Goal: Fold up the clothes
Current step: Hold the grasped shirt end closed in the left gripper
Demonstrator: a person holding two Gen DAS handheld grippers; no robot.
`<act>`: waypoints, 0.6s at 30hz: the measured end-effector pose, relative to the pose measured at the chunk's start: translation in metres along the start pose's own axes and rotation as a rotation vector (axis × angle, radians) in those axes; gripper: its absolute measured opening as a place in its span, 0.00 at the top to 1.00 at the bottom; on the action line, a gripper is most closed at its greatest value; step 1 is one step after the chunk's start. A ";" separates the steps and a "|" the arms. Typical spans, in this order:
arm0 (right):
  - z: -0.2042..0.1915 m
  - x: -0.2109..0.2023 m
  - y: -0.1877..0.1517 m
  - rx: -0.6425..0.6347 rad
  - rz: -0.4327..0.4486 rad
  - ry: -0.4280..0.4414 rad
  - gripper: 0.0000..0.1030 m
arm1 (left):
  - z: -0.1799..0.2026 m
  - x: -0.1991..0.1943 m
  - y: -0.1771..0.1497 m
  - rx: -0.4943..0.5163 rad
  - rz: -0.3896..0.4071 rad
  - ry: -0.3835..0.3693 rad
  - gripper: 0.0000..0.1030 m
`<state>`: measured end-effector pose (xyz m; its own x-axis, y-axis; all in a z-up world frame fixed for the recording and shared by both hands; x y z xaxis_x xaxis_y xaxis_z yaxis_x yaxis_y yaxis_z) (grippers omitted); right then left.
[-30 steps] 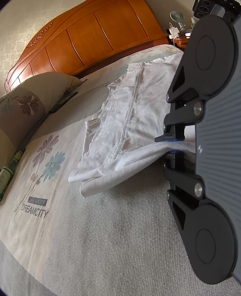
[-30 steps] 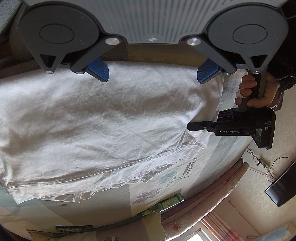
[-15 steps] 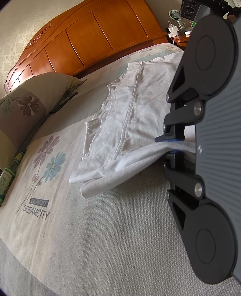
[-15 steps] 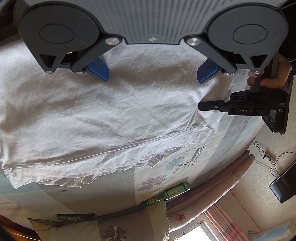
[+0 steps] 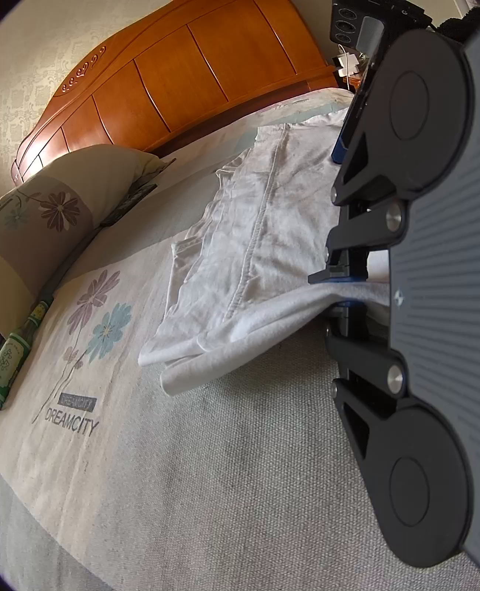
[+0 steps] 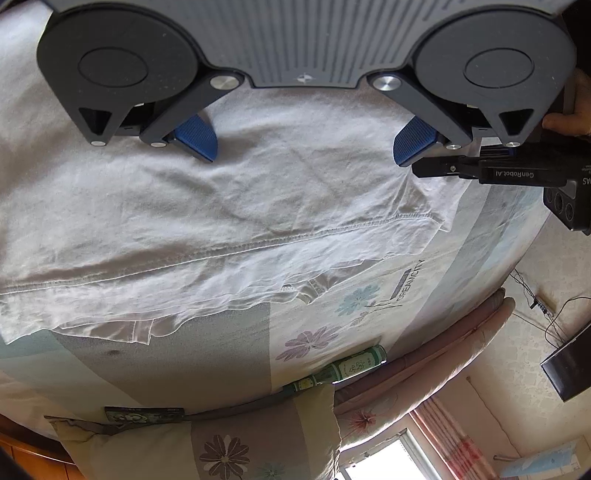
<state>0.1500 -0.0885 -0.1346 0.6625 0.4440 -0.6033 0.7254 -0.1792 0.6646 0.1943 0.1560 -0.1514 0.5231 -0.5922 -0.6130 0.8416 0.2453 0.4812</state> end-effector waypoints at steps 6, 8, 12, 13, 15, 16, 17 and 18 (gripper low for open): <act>0.006 0.022 0.025 0.011 0.033 -0.008 0.00 | 0.001 0.000 0.001 -0.002 -0.002 0.005 0.88; 0.009 0.033 0.036 0.012 0.038 -0.012 0.00 | 0.001 0.000 0.001 -0.001 -0.004 0.008 0.88; 0.015 0.055 0.062 0.010 0.057 -0.024 0.00 | 0.001 0.001 0.002 -0.001 -0.008 0.012 0.88; 0.015 0.061 0.069 0.004 0.061 -0.033 0.00 | 0.001 0.001 0.002 -0.002 -0.009 0.012 0.88; 0.019 0.073 0.080 0.009 0.046 -0.043 0.00 | 0.002 0.001 0.002 0.004 -0.011 0.016 0.88; 0.021 0.076 0.084 0.020 0.041 -0.041 0.00 | 0.002 0.001 0.002 0.004 -0.012 0.019 0.88; 0.023 0.077 0.087 0.033 0.038 -0.038 0.00 | 0.002 0.001 0.003 0.005 -0.014 0.021 0.88; 0.024 0.076 0.088 0.043 0.032 -0.036 0.00 | 0.002 0.001 0.003 0.004 -0.015 0.022 0.88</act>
<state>0.2683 -0.0916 -0.1328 0.6915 0.4057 -0.5977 0.7103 -0.2312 0.6649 0.1967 0.1545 -0.1494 0.5133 -0.5790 -0.6335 0.8488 0.2331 0.4746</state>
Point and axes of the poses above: each gripper's, at about its wrist camera, not at the fingertips, and x roughly the way its jaws point, z to its right, y to its top, the point moved 3 cm from there along x, roughly the way its jaws point, and after that the axes turned 5 degrees about z, right-handed, at the moved point
